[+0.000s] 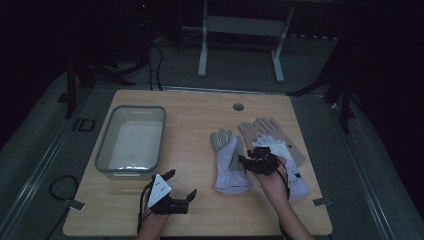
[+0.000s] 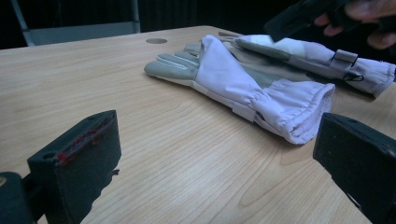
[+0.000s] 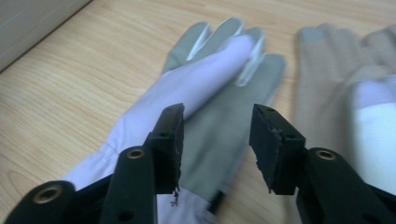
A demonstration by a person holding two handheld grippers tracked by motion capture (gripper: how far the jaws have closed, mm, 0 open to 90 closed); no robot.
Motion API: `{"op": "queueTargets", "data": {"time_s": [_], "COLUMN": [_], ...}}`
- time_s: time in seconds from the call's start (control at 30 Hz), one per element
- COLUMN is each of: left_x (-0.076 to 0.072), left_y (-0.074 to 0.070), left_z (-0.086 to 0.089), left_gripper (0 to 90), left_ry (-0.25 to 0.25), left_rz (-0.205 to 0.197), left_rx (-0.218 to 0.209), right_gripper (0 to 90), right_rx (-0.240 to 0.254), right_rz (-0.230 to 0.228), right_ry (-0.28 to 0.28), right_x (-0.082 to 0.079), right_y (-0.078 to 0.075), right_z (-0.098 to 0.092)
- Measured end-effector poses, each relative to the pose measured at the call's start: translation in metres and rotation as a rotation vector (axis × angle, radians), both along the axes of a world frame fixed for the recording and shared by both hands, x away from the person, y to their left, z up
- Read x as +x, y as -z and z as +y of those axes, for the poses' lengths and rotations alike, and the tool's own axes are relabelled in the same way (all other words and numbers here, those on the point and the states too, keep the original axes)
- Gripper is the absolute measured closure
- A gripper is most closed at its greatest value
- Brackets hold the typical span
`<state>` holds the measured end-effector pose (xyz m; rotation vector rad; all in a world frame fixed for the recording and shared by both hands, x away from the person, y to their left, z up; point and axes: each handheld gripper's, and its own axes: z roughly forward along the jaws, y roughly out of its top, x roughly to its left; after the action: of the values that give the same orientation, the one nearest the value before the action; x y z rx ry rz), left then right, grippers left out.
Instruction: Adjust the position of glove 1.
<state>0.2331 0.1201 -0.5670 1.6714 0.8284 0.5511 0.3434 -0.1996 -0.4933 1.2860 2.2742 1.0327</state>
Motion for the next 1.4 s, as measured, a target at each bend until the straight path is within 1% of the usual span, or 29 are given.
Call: {"op": "queueTargets", "data": {"time_s": [0.03,0.07,0.1,0.17,0.27,0.37,0.47,0.53,0.57,0.63,0.67,0.7,0.77,0.8,0.83,0.87,0.97,1.0,1.03,1.07,1.1,1.13,1.2,1.27,1.3,1.33,1.37,1.4], "left_x": [0.0,0.0,0.0,0.0,0.0,0.0,0.0,0.0,0.0,0.0,0.0,0.0,0.0,0.0,0.0,0.0,0.0,0.0,0.0,0.0,0.0,0.0,0.0,0.0,0.0,0.0,0.0,0.0], "left_y": [0.0,0.0,0.0,0.0,0.0,0.0,0.0,0.0,0.0,0.0,0.0,0.0,0.0,0.0,0.0,0.0,0.0,0.0,0.0,0.0,0.0,0.0,0.0,0.0,0.0,0.0,0.0,0.0], "left_z": [0.0,0.0,0.0,0.0,0.0,0.0,0.0,0.0,0.0,0.0,0.0,0.0,0.0,0.0,0.0,0.0,0.0,0.0,0.0,0.0,0.0,0.0,0.0,0.0,0.0,0.0,0.0,0.0], "left_gripper": [1.1,1.1,1.1,1.1,1.1,1.1,1.2,1.1,1.1,1.1,1.1,1.1,1.2,1.1,1.1,1.1,1.1,1.1,1.2,1.1,1.1,1.1,1.1,1.2,1.2,1.2,1.2,1.2], "left_ry": [0.0,0.0,0.0,0.0,-0.002,-0.003,-0.003,-0.005,-0.005,-0.006,-0.007,-0.008,-0.008,-0.009,-0.009,-0.008,-0.008,-0.008,-0.008,-0.007,-0.008,-0.008,-0.008,-0.008,-0.008,-0.008,-0.009,-0.01], "left_rz": [-0.001,0.0,-0.001,0.001,0.003,0.002,0.004,0.005,0.005,0.006,0.006,0.006,0.005,0.005,0.005,0.005,0.004,0.003,0.003,0.003,0.003,0.003,0.003,0.004,0.004,0.005,0.005,0.004], "left_rx": [0.002,0.002,0.003,0.001,-0.003,-0.003,0.0,-0.001,-0.001,-0.004,-0.005,-0.003,0.001,0.001,0.002,0.002,0.004,0.005,0.005,0.005,0.005,0.004,0.002,0.001,0.002,0.002,0.002,0.002], "right_gripper": [53.1,53.6,54.0,54.8,53.3,49.4,48.3,47.0,47.0,44.9,44.9,44.9,45.3,45.6,45.6,45.6,45.6,45.6,45.8,46.4,46.4,46.8,46.4,46.8,46.8,51.6,51.6,54.8], "right_rx": [-0.005,-0.005,-0.004,-0.021,-0.044,-0.092,-0.131,-0.135,-0.135,-0.12,-0.136,-0.147,-0.156,-0.166,-0.166,-0.17,-0.168,-0.169,-0.219,-0.221,-0.221,-0.219,-0.231,-0.235,-0.235,-0.201,-0.201,-0.185], "right_rz": [-0.009,-0.017,-0.022,-0.032,-0.031,-0.035,-0.039,-0.025,-0.025,0.007,0.014,0.022,0.029,0.047,0.047,0.065,0.07,0.08,0.078,0.081,0.081,0.086,0.103,0.129,0.129,0.136,0.136,0.13], "right_ry": [-0.004,-0.003,-0.003,0.001,0.018,0.032,0.046,0.043,0.043,0.034,0.028,0.024,0.019,-0.002,-0.002,-0.028,-0.036,-0.047,-0.054,-0.058,-0.058,-0.061,-0.072,-0.094,-0.094,-0.111,-0.111,-0.127], "right_x": [0.001,0.001,0.001,0.002,0.003,0.004,0.003,0.003,0.003,0.002,0.0,-0.001,-0.002,-0.003,-0.003,-0.005,-0.005,-0.006,-0.004,0.0,0.0,0.003,0.008,0.013,0.013,0.015,0.015,0.014], "right_y": [-0.007,-0.01,-0.013,-0.017,-0.021,-0.025,-0.029,-0.031,-0.031,-0.031,-0.03,-0.03,-0.029,-0.026,-0.026,-0.022,-0.02,-0.017,-0.007,-0.002,-0.002,0.001,0.009,0.024,0.024,0.029,0.029,0.03], "right_z": [-0.01,-0.016,-0.021,-0.033,-0.052,-0.07,-0.088,-0.101,-0.101,-0.117,-0.125,-0.129,-0.132,-0.137,-0.137,-0.139,-0.139,-0.138,-0.134,-0.134,-0.134,-0.135,-0.137,-0.138,-0.138,-0.139,-0.139,-0.14]}}
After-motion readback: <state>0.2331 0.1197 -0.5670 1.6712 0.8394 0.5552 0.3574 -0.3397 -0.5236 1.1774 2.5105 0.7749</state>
